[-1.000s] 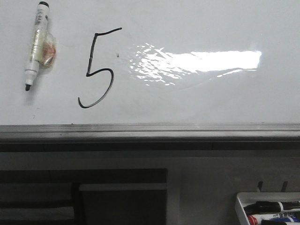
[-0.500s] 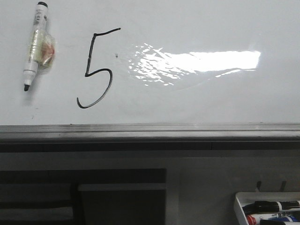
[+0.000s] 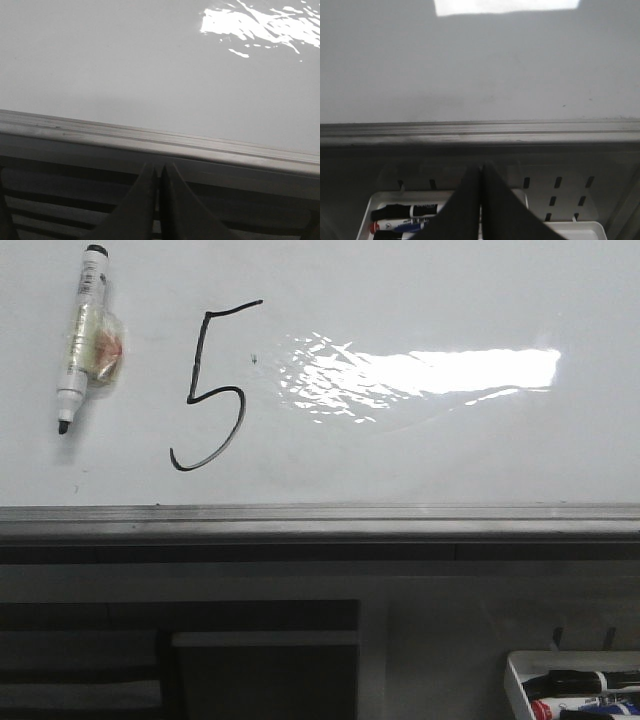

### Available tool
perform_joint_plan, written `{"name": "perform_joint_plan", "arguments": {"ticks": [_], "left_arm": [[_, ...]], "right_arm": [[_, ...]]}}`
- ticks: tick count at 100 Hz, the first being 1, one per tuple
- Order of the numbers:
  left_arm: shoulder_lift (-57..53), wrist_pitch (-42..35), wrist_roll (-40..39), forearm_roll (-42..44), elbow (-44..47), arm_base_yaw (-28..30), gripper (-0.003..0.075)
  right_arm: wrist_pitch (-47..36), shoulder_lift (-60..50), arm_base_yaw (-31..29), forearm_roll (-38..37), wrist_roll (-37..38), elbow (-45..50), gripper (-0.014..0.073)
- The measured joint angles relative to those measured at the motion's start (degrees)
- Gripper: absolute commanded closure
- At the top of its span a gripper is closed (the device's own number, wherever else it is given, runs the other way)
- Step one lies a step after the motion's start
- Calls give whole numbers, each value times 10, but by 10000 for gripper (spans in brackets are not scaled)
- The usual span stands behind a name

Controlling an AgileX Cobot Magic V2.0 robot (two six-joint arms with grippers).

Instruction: Write number 5 on whiteboard

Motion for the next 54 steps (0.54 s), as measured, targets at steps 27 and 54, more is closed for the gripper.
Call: {"name": "perform_joint_plan", "arguments": {"ticks": [27, 54], "left_arm": [[0, 0, 0, 0, 0, 0, 741], [0, 0, 0, 0, 0, 0, 741]], "right_arm": [[6, 0, 0, 0, 0, -2, 655], [8, 0, 0, 0, 0, -2, 655]]}}
